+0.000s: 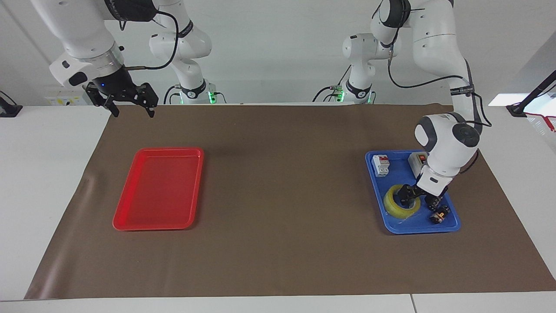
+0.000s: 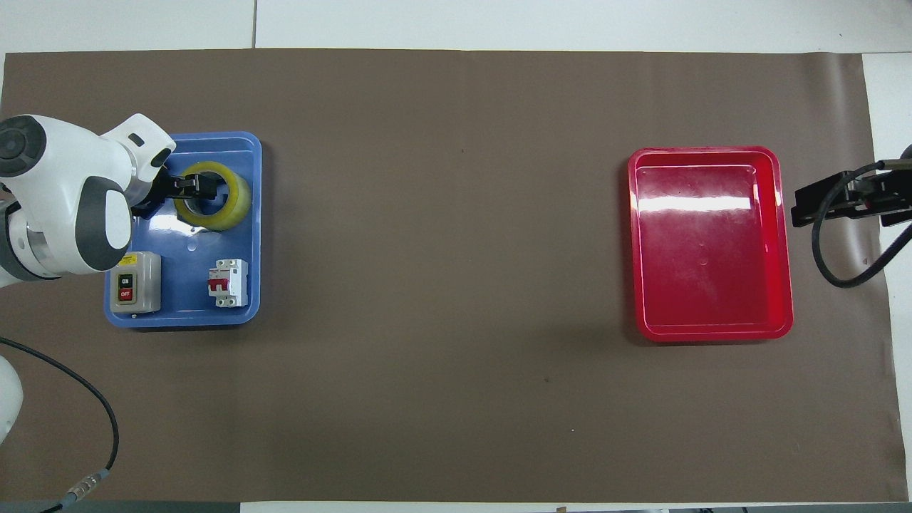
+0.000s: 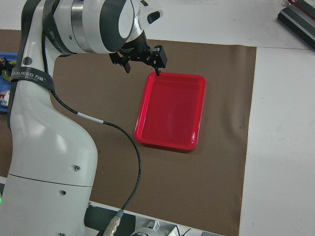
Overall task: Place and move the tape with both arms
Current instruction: 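Reach the left gripper down and grasp the yellow tape roll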
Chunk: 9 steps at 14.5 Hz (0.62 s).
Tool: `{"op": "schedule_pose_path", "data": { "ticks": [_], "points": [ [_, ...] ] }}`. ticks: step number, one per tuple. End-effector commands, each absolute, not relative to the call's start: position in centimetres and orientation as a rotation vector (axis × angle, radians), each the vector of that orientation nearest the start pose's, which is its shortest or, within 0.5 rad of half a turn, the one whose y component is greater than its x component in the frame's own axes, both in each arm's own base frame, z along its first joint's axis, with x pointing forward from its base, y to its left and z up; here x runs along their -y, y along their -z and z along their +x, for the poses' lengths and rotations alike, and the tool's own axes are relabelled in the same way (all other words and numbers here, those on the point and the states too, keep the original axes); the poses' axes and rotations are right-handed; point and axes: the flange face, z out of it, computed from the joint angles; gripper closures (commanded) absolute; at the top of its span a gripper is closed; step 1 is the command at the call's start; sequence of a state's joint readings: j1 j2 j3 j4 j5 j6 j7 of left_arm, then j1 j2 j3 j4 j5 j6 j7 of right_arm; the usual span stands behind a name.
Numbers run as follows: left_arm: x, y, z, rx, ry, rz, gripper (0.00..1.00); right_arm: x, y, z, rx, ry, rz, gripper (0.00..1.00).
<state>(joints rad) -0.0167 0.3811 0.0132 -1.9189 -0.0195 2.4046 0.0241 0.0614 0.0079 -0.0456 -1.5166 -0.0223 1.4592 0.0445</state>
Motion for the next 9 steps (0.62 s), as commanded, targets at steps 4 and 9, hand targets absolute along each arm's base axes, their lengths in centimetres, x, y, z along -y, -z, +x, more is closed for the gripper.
{"op": "schedule_pose_path", "data": {
  "ticks": [4, 9],
  "points": [
    [0.1, -31.2, 62.8, 0.062, 0.198, -3.152, 1.00, -0.7, -63.6, 54.1, -0.062, -0.084, -3.152, 0.00],
    [0.3, -36.3, 62.1, 0.053, 0.167, -3.156, 1.00, -0.7, -63.6, 54.1, -0.064, -0.084, -3.152, 0.00]
  ]
}}
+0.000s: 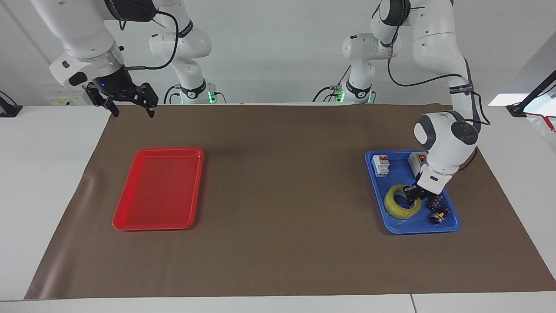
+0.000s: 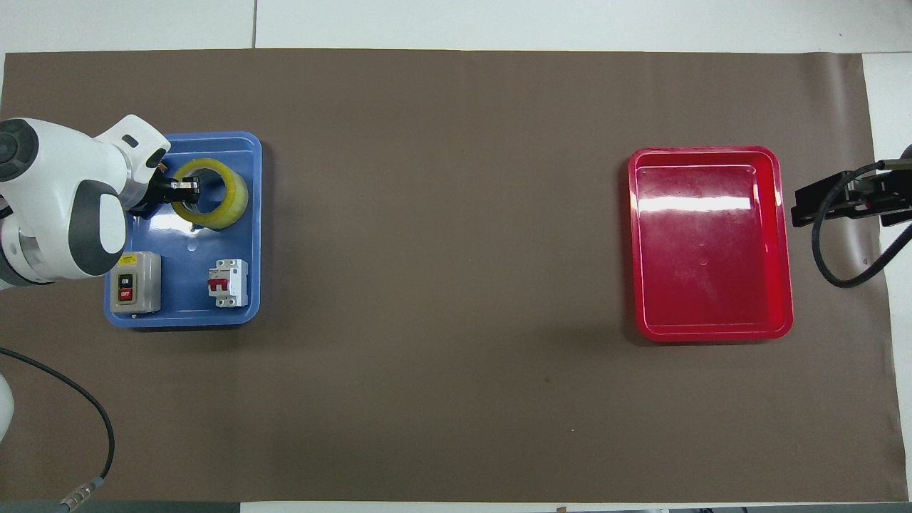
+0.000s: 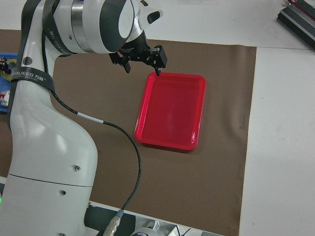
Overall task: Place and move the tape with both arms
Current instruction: 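Reach the left gripper down and grasp the yellow tape roll, then carry the tape roll with the left gripper to the table center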
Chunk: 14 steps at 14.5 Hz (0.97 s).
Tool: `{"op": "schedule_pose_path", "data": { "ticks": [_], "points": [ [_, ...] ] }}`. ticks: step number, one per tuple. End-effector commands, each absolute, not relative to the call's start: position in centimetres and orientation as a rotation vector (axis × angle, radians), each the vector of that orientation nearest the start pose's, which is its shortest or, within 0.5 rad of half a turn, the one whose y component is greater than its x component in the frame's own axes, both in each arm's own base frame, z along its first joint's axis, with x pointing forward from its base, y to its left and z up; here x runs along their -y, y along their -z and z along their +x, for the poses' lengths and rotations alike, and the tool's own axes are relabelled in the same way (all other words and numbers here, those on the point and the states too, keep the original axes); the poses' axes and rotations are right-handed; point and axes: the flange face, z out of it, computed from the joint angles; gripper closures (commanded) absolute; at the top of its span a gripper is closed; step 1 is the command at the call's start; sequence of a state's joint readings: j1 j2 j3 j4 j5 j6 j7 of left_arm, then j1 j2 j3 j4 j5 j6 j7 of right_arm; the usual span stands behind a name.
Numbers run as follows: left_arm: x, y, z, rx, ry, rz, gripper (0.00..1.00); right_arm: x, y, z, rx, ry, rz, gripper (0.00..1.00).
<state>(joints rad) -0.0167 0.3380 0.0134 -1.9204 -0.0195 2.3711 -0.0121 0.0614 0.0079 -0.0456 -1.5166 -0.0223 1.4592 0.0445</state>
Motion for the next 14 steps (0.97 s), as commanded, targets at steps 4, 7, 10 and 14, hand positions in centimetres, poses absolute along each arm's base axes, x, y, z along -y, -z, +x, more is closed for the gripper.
{"op": "schedule_pose_path", "data": {
  "ticks": [4, 7, 10, 14],
  "points": [
    [3.0, -40.8, 61.7, 0.013, 0.098, -3.164, 1.00, -0.7, -63.6, 54.1, -0.064, -0.084, -3.152, 0.00],
    [10.4, -41.3, 60.7, 0.099, 0.111, -3.173, 1.00, -0.7, -63.6, 54.1, -0.064, -0.084, -3.152, 0.00],
    [20.3, -40.2, 57.6, 0.130, 0.088, -3.178, 1.00, -0.7, -63.6, 54.1, -0.064, -0.084, -3.152, 0.00],
    [31.4, -38.2, 53.6, 0.264, 0.215, -3.114, 1.00, -0.8, -63.6, 54.1, -0.062, -0.084, -3.152, 0.00]
  ]
}}
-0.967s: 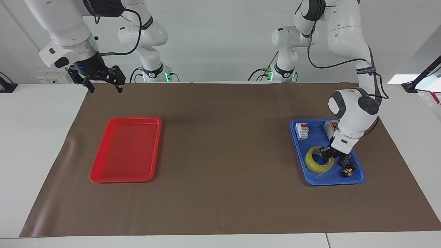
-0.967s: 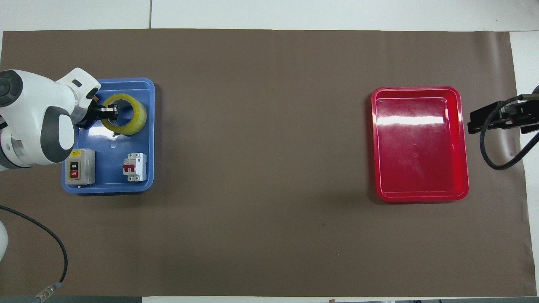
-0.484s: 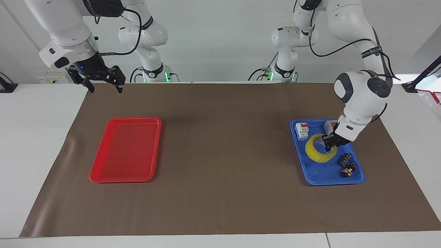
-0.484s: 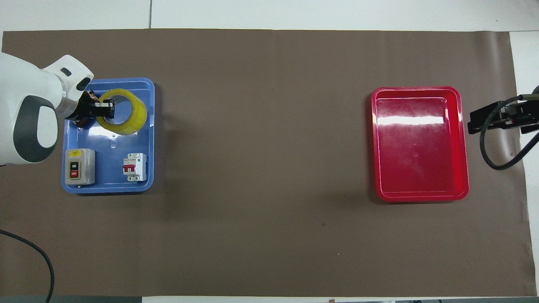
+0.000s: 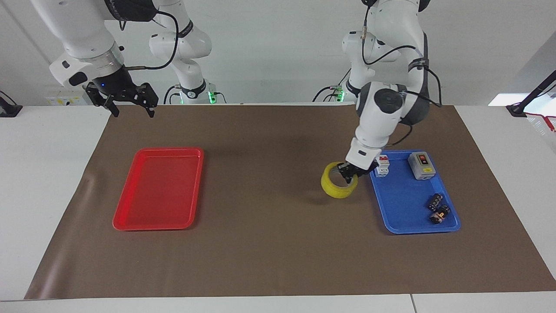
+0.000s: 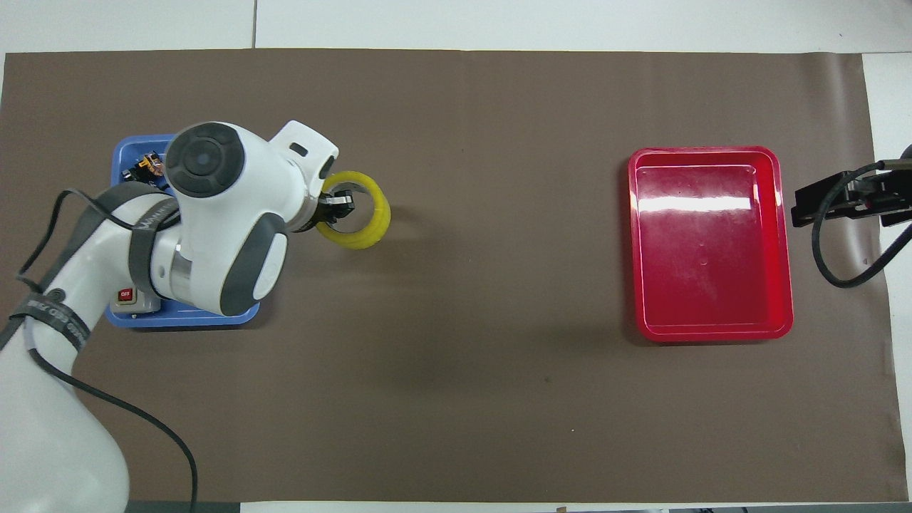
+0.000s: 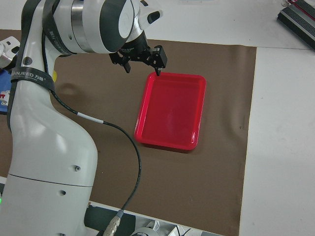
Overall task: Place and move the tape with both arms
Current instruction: 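Carry the tape roll with the left gripper to the table center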
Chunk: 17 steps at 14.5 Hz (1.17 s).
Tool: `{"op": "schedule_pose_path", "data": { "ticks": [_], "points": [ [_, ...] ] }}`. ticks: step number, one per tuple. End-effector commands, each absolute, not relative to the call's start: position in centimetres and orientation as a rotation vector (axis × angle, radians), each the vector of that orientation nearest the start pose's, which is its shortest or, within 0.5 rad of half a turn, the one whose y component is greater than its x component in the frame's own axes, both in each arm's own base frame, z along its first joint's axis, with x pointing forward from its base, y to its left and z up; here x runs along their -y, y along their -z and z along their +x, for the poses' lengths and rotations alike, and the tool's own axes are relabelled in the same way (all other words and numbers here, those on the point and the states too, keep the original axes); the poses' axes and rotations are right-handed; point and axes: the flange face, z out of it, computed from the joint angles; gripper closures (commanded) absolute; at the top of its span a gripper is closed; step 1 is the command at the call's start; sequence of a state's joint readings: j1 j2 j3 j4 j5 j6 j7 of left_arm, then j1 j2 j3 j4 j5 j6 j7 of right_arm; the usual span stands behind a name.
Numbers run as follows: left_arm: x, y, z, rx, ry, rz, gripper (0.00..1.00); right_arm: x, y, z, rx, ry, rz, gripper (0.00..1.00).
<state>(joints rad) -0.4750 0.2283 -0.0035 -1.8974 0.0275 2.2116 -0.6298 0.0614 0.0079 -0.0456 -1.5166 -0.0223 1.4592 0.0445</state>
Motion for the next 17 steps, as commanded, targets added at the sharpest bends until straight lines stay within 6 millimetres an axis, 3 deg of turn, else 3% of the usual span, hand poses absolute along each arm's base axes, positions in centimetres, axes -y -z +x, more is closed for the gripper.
{"op": "schedule_pose_path", "data": {
  "ticks": [1, 4, 7, 11, 16, 17],
  "points": [
    [33.3, -37.5, 52.8, 0.265, 0.246, -3.091, 1.00, -0.7, -63.6, 54.1, -0.064, -0.084, -3.152, 0.00],
    [38.0, -34.8, 51.6, 0.350, 0.295, -3.103, 1.00, -0.6, -63.6, 54.1, -0.066, -0.084, -3.152, 0.00],
    [40.7, -33.1, 50.7, 0.318, 0.280, -3.106, 1.00, -0.7, -63.6, 54.1, -0.064, -0.084, -3.152, 0.00],
    [42.3, -31.3, 49.6, 0.282, 0.276, -3.114, 1.00, -0.8, -63.6, 54.1, -0.062, -0.084, -3.152, 0.00],
    [41.9, -30.5, 49.9, 0.270, 0.289, -3.128, 0.99, -0.6, -63.7, 54.1, -0.066, -0.082, -3.152, 0.00],
    [41.9, -30.4, 49.7, 0.267, 0.283, -3.126, 0.87, -0.6, -63.7, 54.1, -0.064, -0.082, -3.152, 0.00]
  ]
}}
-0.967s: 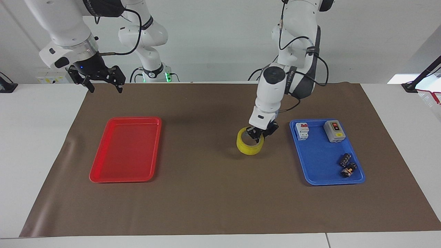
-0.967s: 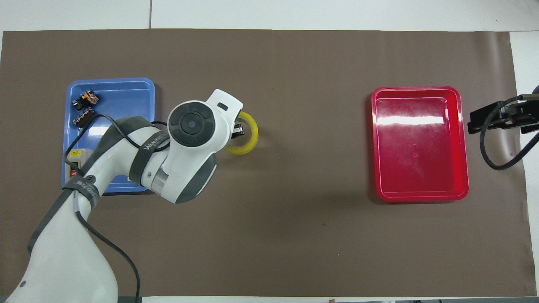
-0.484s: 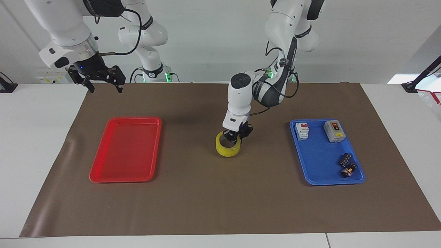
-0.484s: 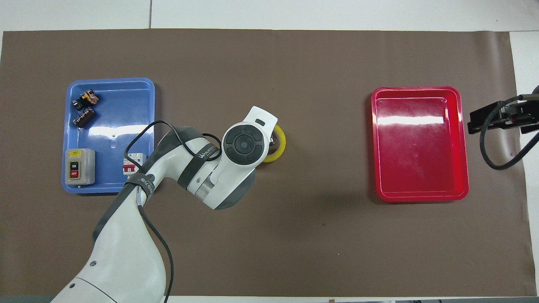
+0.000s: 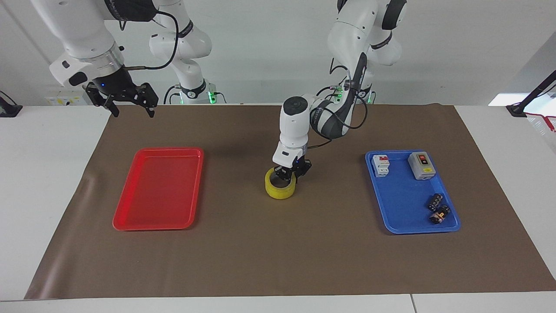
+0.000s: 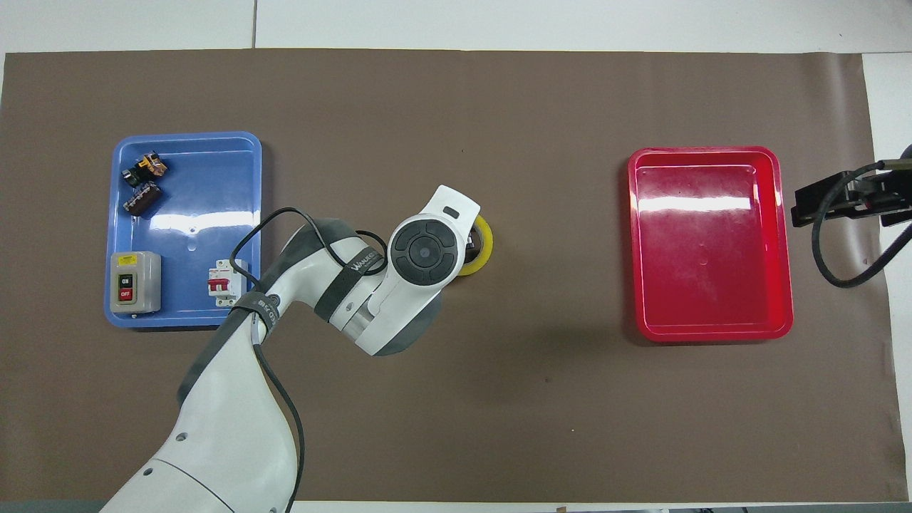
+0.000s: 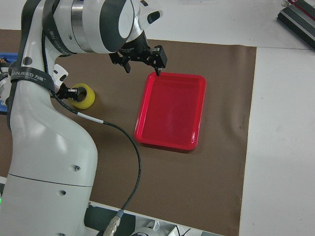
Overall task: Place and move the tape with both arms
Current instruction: 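Carry the tape roll with the left gripper to the table center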
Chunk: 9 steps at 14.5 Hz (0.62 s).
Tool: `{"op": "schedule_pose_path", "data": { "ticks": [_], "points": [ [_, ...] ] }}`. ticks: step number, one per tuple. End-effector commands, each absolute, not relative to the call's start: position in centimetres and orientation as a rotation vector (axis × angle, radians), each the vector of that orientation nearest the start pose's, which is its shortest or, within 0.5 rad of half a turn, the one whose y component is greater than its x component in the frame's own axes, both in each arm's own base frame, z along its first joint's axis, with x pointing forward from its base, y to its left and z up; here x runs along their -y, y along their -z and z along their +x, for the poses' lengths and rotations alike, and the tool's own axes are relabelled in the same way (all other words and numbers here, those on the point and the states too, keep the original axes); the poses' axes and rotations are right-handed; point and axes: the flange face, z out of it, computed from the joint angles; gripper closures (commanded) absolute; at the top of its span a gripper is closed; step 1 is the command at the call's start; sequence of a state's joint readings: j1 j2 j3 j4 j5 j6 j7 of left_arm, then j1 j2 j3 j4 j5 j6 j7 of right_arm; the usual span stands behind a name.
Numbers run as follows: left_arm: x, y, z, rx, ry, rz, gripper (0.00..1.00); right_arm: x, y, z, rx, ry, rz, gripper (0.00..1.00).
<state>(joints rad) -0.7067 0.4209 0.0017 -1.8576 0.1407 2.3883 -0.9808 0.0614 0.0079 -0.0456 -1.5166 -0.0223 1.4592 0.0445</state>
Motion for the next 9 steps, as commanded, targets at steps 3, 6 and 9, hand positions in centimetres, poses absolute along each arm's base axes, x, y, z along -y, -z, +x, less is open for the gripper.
{"op": "schedule_pose_path", "data": {
  "ticks": [3, 6, 9],
  "points": [
    [41.6, -30.6, 50.0, 0.274, 0.290, -3.128, 0.14, -0.6, -63.7, 54.1, -0.059, -0.082, -3.152, 0.00],
    [39.9, -32.4, 51.2, 0.326, 0.315, -3.131, 0.00, -0.6, -63.7, 54.1, -0.059, -0.082, -3.152, 0.00],
    [35.4, -37.2, 53.5, 0.442, 0.384, -3.144, 0.00, -0.6, -63.7, 54.1, -0.057, -0.082, -3.152, 0.00]
  ]
}}
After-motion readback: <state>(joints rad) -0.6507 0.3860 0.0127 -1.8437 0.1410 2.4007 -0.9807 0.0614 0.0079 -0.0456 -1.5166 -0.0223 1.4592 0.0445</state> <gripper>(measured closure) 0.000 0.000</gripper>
